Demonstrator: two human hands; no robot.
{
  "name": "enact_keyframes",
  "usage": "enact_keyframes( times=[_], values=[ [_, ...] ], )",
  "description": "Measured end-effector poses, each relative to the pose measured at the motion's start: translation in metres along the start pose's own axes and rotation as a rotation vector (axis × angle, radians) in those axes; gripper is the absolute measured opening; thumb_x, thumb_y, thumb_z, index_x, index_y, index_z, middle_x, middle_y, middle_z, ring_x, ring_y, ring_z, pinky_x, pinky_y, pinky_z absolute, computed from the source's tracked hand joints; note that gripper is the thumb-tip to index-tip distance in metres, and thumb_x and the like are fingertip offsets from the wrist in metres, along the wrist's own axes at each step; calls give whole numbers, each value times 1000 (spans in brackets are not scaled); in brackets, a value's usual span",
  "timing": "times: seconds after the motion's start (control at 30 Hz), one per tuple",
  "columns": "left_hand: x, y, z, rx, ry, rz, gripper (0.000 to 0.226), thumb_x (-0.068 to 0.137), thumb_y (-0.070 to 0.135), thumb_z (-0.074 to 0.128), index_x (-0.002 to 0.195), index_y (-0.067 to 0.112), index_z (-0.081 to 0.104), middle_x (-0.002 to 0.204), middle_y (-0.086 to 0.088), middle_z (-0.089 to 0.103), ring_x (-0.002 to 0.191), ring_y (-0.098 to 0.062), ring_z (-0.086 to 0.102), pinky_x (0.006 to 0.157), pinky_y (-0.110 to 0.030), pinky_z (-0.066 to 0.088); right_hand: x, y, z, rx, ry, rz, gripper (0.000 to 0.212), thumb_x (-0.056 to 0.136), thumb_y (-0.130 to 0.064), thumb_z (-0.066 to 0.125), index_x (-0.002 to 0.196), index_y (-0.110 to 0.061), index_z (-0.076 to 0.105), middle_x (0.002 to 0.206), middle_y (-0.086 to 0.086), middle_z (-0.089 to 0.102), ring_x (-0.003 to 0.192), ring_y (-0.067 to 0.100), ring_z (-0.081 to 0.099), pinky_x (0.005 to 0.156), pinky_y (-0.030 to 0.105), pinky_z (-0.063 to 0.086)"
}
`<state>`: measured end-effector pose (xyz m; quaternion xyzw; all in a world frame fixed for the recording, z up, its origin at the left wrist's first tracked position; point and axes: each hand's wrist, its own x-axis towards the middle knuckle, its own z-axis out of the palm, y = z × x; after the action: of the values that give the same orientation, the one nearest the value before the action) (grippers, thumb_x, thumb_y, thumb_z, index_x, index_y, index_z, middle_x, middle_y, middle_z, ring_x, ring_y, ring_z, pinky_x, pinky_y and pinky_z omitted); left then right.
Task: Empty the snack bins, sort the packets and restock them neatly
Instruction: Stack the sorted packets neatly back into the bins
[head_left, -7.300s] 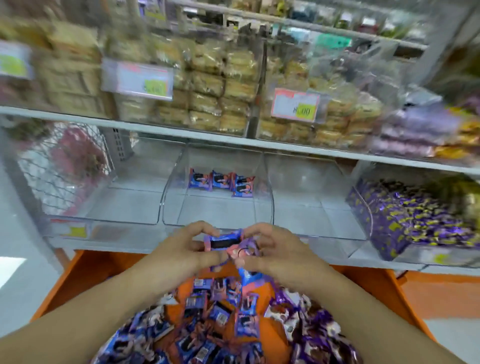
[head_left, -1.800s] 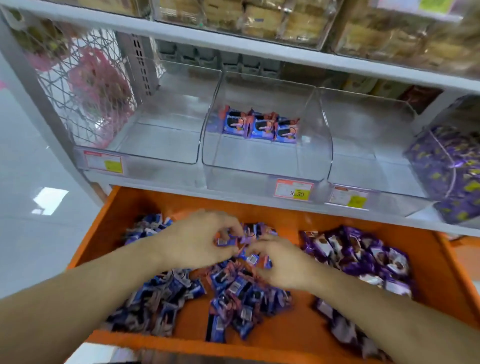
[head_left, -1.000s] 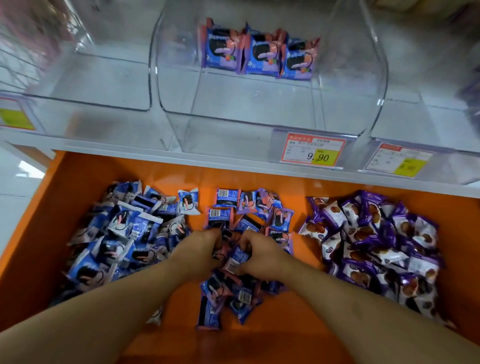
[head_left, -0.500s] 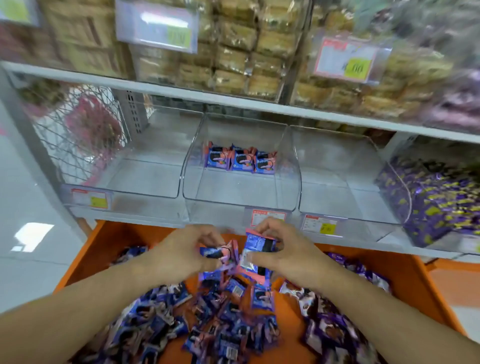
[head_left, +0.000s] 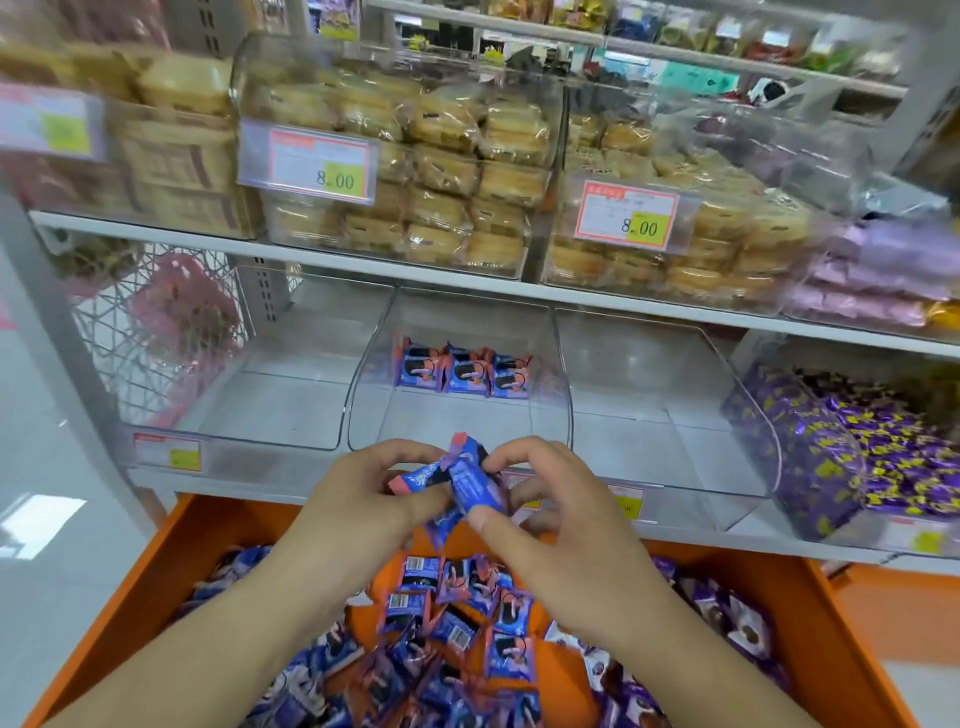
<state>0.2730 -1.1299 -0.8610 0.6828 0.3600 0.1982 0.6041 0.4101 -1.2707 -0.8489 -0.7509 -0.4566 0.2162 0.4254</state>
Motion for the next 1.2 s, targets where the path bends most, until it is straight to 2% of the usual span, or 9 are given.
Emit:
enact_keyframes(
  times=[0.2, 0.33, 0.5, 0.7, 0.77, 0.93, 1.07, 1.13, 1.2],
  values=[
    [12, -2, 7, -23, -28, 16, 27, 90, 13, 77, 107, 34, 76, 69, 4, 72, 58, -16, 58, 62, -30, 50, 14, 9, -7, 41, 48, 73, 38, 92, -29, 77, 117, -47, 54, 112, -30, 59, 89, 1, 65, 69, 15, 50],
    [15, -1, 6, -31, -61, 44, 28, 90, 16, 78, 109, 37, 76, 81, 2, 76, 64, -14, 63, 66, -33, 50, 21, 12, -14, 23, 51, 55, 59, 85, -32, 85, 128, -56, 53, 101, -11, 60, 88, 6, 60, 72, 13, 51],
    [15, 1, 7, -50, -54, 78, 29, 89, 13, 79, 110, 33, 76, 87, 10, 77, 60, -8, 65, 60, -19, 50, 26, 18, -15, 139, 41, 95, 48, 84, -31, 87, 118, -50, 59, 92, -2, 64, 89, 21, 72, 82, 42, 63],
    [16, 0, 5, 40, -41, 109, 30, 88, 18, 80, 109, 39, 75, 103, 18, 77, 64, -5, 63, 72, -26, 50, 34, 24, -27, 337, 137, 224, 29, 86, -29, 83, 95, -28, 56, 98, 4, 74, 89, 34, 75, 86, 60, 60],
    [16, 0, 6, 69, -33, 121, 30, 88, 14, 80, 110, 34, 75, 104, 21, 76, 59, -5, 60, 71, -28, 50, 37, 27, -34, 513, 124, 287, 24, 90, -13, 76, 101, -20, 56, 104, 16, 75, 83, 32, 76, 91, 64, 58],
    [21, -1, 9, 140, -55, 156, 33, 89, 9, 78, 110, 33, 73, 105, 17, 77, 74, -18, 74, 74, -28, 56, 39, 26, -51, 749, 75, 289, 39, 97, 7, 56, 124, -19, 69, 92, 15, 72, 69, 18, 70, 90, 55, 62],
    [33, 1, 11, 172, -73, 199, 35, 88, 9, 80, 110, 35, 74, 109, 10, 78, 93, -26, 73, 90, -53, 55, 42, 33, -62, 635, 131, 241, 23, 96, 0, 69, 115, -12, 71, 103, 11, 79, 90, 27, 78, 89, 46, 64],
    [48, 4, 11, 213, -59, 250, 34, 87, 10, 81, 110, 34, 75, 107, 9, 78, 93, -17, 72, 86, -46, 57, 45, 38, -66, 572, 174, 217, 19, 94, -4, 73, 111, -12, 72, 102, 8, 80, 93, 25, 78, 83, 44, 66],
    [70, 10, 15, 239, -45, 292, 33, 86, 11, 82, 109, 34, 75, 106, 9, 77, 88, -10, 72, 71, -23, 54, 49, 44, -69, 548, 203, 213, 18, 93, -8, 76, 110, -13, 72, 100, 7, 80, 92, 23, 78, 75, 43, 66]
  ],
)
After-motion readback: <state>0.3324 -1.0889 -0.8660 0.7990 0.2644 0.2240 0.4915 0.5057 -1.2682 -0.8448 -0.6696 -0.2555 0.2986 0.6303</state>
